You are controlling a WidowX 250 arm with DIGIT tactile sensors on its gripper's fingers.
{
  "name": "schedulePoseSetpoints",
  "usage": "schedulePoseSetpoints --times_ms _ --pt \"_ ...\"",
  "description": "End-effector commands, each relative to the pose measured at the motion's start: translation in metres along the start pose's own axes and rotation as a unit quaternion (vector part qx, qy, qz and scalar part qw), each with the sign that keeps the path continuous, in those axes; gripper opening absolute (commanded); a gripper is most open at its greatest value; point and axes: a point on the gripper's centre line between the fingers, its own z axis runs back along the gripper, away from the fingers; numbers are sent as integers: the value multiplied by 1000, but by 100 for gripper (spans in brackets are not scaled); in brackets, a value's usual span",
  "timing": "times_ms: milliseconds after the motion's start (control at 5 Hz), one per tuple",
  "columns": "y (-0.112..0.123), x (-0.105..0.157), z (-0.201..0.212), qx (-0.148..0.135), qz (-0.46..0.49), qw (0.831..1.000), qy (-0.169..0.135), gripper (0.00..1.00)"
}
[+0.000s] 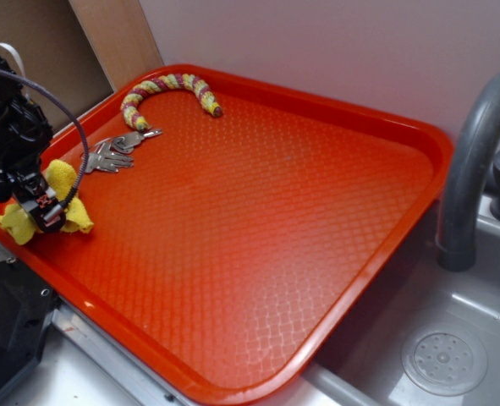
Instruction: Grab the yellow cloth.
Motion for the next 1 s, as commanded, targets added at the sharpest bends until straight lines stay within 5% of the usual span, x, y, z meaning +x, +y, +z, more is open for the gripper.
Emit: schedulePoseSetpoints --times_ms 0,400,800 --pt "11 35 71 2 56 995 -79 0" --pt "-24 80 181 -55 79 988 -120 0" --pt "-33 80 268 -78 58 988 -117 0"
